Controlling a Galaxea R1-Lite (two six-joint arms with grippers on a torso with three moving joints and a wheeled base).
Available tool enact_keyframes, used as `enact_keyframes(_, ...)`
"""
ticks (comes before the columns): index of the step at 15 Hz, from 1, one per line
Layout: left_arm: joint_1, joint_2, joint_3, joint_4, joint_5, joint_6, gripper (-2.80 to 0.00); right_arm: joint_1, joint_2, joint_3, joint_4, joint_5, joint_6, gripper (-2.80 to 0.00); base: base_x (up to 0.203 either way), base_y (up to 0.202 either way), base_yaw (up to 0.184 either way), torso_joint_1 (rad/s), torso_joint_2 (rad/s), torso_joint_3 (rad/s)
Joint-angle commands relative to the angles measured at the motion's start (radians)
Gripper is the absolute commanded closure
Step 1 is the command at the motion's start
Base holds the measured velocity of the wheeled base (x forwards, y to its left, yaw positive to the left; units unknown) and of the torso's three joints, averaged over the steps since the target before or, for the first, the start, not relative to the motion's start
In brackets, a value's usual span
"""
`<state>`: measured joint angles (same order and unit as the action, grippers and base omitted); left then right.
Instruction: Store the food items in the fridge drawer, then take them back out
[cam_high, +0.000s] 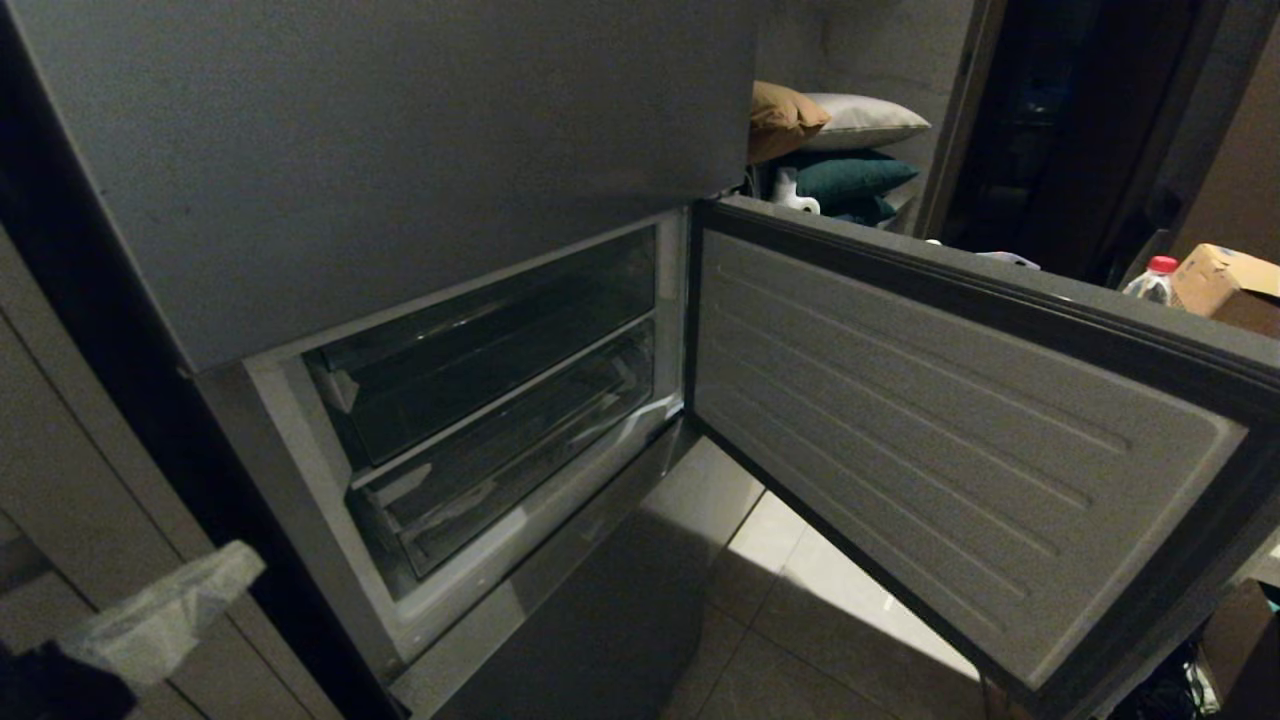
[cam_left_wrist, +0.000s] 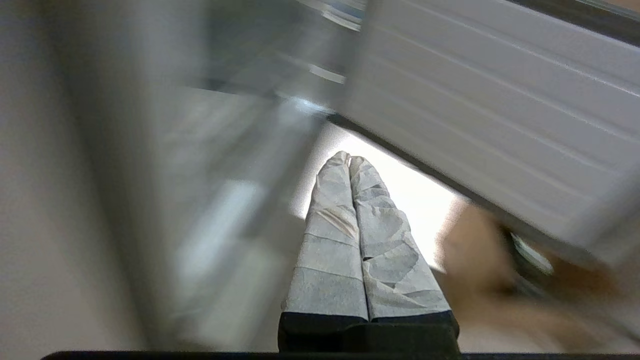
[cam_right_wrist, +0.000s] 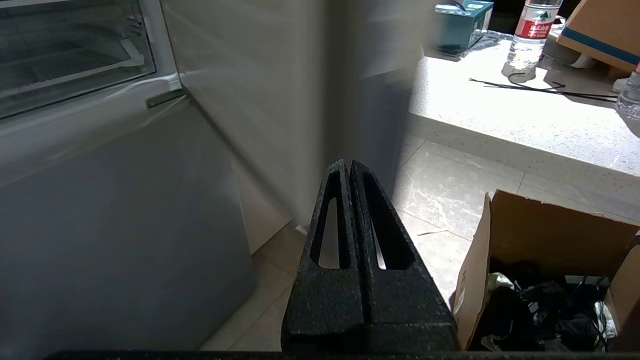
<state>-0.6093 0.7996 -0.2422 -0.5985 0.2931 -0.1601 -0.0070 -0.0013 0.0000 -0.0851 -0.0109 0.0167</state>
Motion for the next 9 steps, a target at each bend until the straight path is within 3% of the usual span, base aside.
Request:
enact_keyframes(1,0.167,-0.195,0.038,0.057,0.015,0.025,0.00,0.001,0.001,0.031,-0.001,0.000,0.000,0.00,0.000,0.000,0.000,0.000,0.00,0.000)
enact_keyframes(3,0.253,-0.335,0.061,0.207,0.022,0.053,0.00,0.000,0.001,0.031,-0.001,0.000,0.000,0.00,0.000,0.000,0.000,0.000,0.00,0.000)
enact_keyframes(6,0.296,-0.505,0.133,0.446,0.011,0.121,0.00,0.001,0.001,0.031,-0.001,0.000,0.000,0.00,0.000,0.000,0.000,0.000,0.00,0.000)
enact_keyframes(9,0.304,-0.518,0.242,0.436,-0.041,0.166,0.00,-0.001,0.001,0.031,-0.001,0.000,0.000,0.00,0.000,0.000,0.000,0.000,0.00,0.000)
